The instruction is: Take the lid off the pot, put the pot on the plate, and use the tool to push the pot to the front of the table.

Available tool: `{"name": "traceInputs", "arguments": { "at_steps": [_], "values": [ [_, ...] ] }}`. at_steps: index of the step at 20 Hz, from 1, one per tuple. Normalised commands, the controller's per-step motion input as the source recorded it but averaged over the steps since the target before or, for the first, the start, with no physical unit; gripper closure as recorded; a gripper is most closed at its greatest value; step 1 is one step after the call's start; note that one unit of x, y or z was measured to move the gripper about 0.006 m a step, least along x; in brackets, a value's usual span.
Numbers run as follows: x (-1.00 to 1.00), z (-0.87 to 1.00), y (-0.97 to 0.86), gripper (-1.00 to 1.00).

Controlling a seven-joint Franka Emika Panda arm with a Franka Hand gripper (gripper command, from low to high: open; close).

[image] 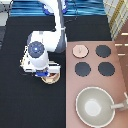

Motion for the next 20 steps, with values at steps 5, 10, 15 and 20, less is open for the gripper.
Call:
{"name": "traceInputs", "arguments": {
  "at_steps": [5, 10, 15, 20],
  "values": [
    [-0.63, 0.66, -0.12, -1.0],
    [-0.64, 0.57, -0.26, -1.0],
    [-0.45, 0.46, -0.43, -1.0],
    [-0.34, 0.51, -0.57, -1.0]
  ]
}}
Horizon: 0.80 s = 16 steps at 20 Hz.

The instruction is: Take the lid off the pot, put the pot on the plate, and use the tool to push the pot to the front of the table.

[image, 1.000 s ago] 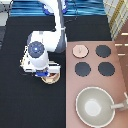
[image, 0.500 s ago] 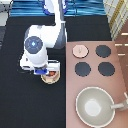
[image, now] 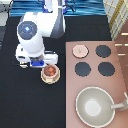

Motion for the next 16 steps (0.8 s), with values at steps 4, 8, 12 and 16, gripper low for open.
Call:
{"name": "traceInputs", "arguments": {
  "at_steps": [4, 8, 12, 16],
  "values": [
    [-0.33, 0.6, -0.63, -1.0],
    [-0.37, 0.67, -0.61, -1.0],
    [-0.37, 0.66, -0.65, -1.0],
    [-0.46, 0.6, -0.56, -1.0]
  ]
}}
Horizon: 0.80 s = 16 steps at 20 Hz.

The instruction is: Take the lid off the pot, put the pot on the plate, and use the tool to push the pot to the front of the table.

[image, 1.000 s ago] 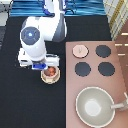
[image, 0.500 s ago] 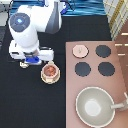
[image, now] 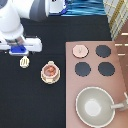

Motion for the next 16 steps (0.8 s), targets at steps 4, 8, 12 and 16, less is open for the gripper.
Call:
{"name": "traceInputs", "arguments": {
  "at_steps": [4, 8, 12, 16],
  "values": [
    [-0.55, 0.43, -0.47, -1.0],
    [-0.7, 0.06, -0.44, -1.0],
    [-0.91, -0.25, -0.32, -1.0],
    [-1.0, -0.65, -0.1, -1.0]
  ]
}}
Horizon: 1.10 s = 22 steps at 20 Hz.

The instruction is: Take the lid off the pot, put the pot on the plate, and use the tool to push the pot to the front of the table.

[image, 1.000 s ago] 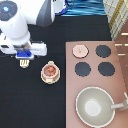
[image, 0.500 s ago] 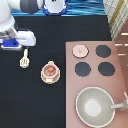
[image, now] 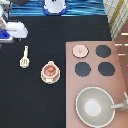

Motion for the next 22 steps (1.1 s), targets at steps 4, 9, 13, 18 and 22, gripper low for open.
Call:
{"name": "traceInputs", "arguments": {
  "at_steps": [4, 9, 13, 18, 22],
  "values": [
    [-0.94, -0.73, -0.01, -1.0],
    [-0.68, -0.69, -0.01, -1.0],
    [-0.49, -0.65, -0.05, -1.0],
    [-0.34, -0.63, -0.06, -1.0],
    [0.01, -0.5, -0.21, -1.0]
  ]
}}
